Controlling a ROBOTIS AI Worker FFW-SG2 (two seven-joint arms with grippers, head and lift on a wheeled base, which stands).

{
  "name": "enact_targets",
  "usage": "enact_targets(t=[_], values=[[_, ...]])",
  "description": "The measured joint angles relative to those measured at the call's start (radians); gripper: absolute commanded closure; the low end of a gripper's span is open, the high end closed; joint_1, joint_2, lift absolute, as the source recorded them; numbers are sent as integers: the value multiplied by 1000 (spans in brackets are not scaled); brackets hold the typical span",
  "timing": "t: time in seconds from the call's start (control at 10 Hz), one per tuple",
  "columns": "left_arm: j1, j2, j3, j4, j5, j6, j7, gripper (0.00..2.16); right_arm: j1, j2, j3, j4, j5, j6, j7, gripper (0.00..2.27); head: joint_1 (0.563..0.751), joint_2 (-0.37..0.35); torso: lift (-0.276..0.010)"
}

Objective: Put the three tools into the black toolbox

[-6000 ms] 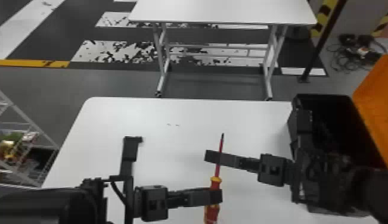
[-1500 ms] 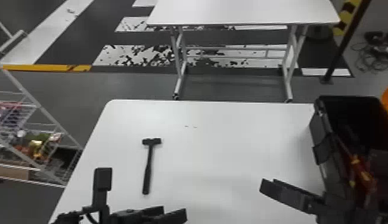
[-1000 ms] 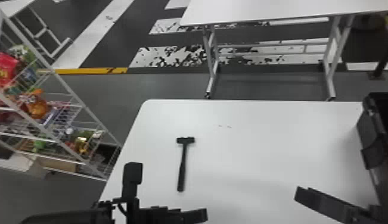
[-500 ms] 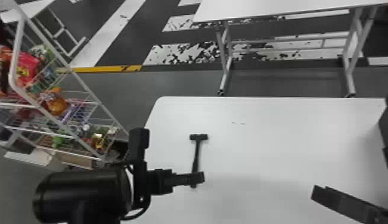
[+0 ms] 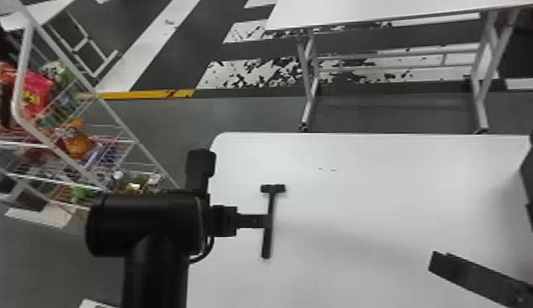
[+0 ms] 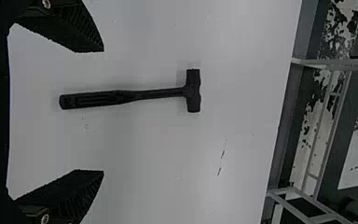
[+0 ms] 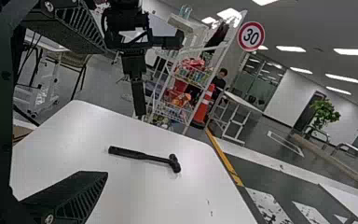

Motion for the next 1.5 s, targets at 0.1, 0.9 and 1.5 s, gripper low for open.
enact_targets(t=[0.1, 0.9, 1.5], values=[[-34, 1, -28, 49, -23, 0, 17, 70, 1, 0, -13, 0, -11, 0, 6, 76, 695, 350, -51], [-86, -11, -61, 294, -53, 0, 102, 70, -28, -29, -56, 68, -74, 0, 41, 76, 695, 350, -51], [-211, -16, 58, 431, 52, 0, 108, 76, -32, -40, -54, 80, -74, -3, 40, 76, 695, 350, -51]])
